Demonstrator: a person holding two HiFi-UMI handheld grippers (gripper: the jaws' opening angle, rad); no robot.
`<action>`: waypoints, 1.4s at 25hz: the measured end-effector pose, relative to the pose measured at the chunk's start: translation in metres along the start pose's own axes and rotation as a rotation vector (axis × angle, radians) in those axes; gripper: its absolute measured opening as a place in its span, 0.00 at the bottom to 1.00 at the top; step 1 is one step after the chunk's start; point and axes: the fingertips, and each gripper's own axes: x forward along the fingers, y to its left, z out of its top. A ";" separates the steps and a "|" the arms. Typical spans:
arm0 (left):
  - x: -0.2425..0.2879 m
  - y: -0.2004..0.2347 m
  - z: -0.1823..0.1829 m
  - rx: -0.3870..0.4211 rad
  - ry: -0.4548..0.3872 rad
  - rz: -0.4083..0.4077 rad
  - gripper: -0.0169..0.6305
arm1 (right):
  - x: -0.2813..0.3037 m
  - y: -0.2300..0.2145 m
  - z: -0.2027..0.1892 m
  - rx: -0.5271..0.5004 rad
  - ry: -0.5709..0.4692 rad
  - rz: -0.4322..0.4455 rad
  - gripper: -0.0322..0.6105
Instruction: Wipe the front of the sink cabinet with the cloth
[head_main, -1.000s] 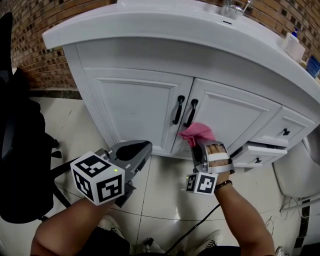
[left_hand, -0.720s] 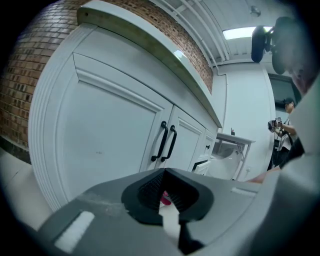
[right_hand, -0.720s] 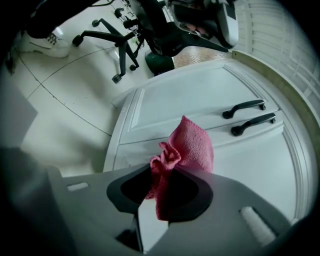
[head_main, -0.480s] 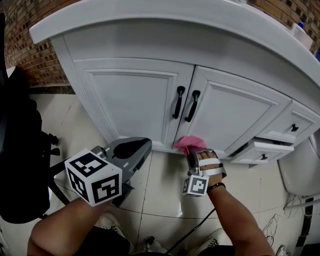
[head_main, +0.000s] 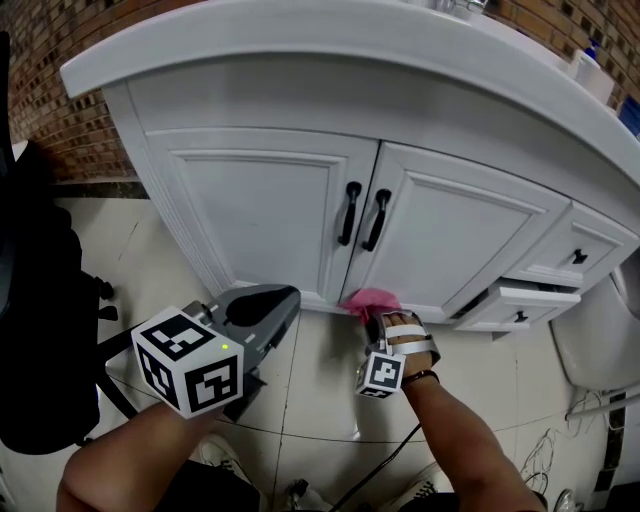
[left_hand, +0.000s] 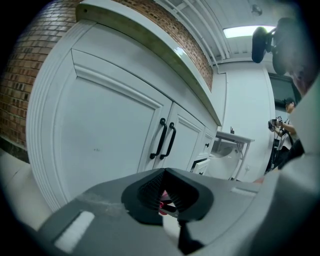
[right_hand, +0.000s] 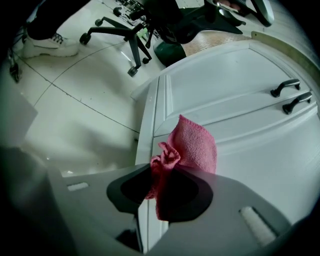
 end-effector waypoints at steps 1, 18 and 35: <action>0.001 -0.002 0.000 0.005 -0.002 -0.003 0.04 | -0.003 0.000 0.000 0.007 0.000 0.018 0.21; -0.017 -0.019 0.010 0.012 -0.039 -0.029 0.04 | -0.213 -0.201 0.020 -0.029 -0.119 -0.349 0.21; -0.013 -0.020 0.010 0.018 -0.036 -0.034 0.04 | -0.216 -0.311 -0.018 -0.046 0.020 -0.644 0.21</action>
